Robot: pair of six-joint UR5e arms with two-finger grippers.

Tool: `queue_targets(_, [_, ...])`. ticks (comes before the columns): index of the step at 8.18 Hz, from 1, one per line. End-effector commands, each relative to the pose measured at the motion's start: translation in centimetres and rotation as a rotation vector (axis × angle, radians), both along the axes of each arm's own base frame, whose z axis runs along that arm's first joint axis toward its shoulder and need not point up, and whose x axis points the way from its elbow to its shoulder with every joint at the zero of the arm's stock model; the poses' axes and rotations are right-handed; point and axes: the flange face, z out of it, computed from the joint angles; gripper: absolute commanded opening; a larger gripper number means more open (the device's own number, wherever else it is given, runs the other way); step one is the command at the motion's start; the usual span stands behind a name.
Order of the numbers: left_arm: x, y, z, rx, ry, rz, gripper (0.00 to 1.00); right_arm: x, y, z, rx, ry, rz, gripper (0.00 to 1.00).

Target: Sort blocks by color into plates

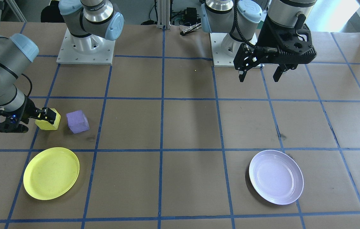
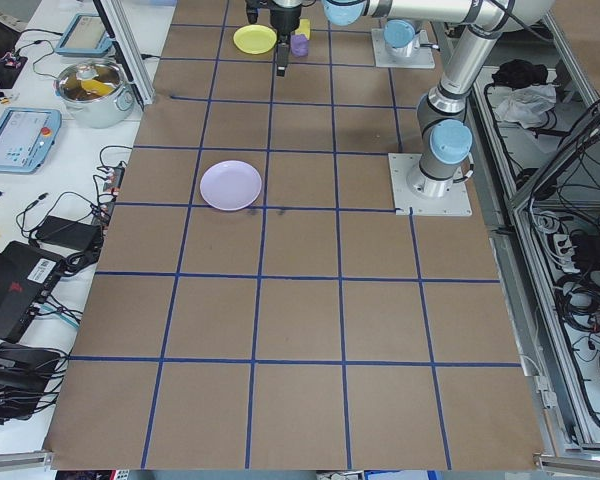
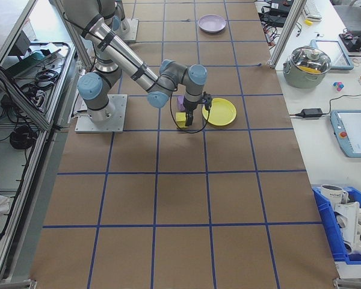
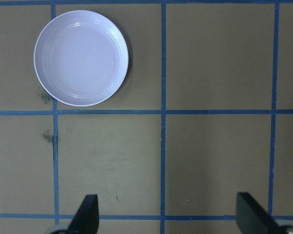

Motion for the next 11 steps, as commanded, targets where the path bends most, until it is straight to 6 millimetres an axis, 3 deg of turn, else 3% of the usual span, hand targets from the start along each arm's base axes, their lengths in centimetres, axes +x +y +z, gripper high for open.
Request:
queue_targets(1, [0.0, 0.0, 0.1, -0.002, -0.001, 0.001, 1.0, 0.0, 0.6, -2.1, 0.101, -0.021, -0.001, 1.0])
queue_targets(2, [0.0, 0.0, 0.2, -0.003, -0.003, 0.002, 1.0, 0.0, 0.6, -2.1, 0.1, -0.023, 0.0, 1.0])
queue_targets(3, [0.0, 0.0, 0.2, -0.005, 0.0, 0.0, 1.0, -0.1, 0.4, -2.1, 0.101, -0.018, 0.003, 0.93])
queue_targets(5, [0.0, -0.2, 0.4, -0.008, 0.001, -0.001, 1.0, -0.1, 0.4, -2.3, 0.106, -0.021, -0.002, 0.42])
queue_targets(7, [0.0, -0.3, -0.3, 0.004, 0.0, 0.0, 1.0, -0.1, 0.3, -2.2, 0.101, -0.024, -0.006, 0.37])
queue_targets(8, [0.0, -0.5, -0.7, 0.013, 0.003, -0.002, 1.0, -0.6, -0.7, -0.5, 0.074, -0.009, -0.007, 0.38])
queue_targets(10, [0.0, -0.7, -0.9, 0.018, 0.002, 0.0, 1.0, -2.6, -6.0, 7.3, 0.007, 0.005, -0.006, 0.38])
queue_targets(11, [0.0, -0.7, -0.9, 0.018, 0.002, -0.002, 1.0, -3.1, -8.6, 10.0, -0.02, -0.025, -0.007, 0.38])
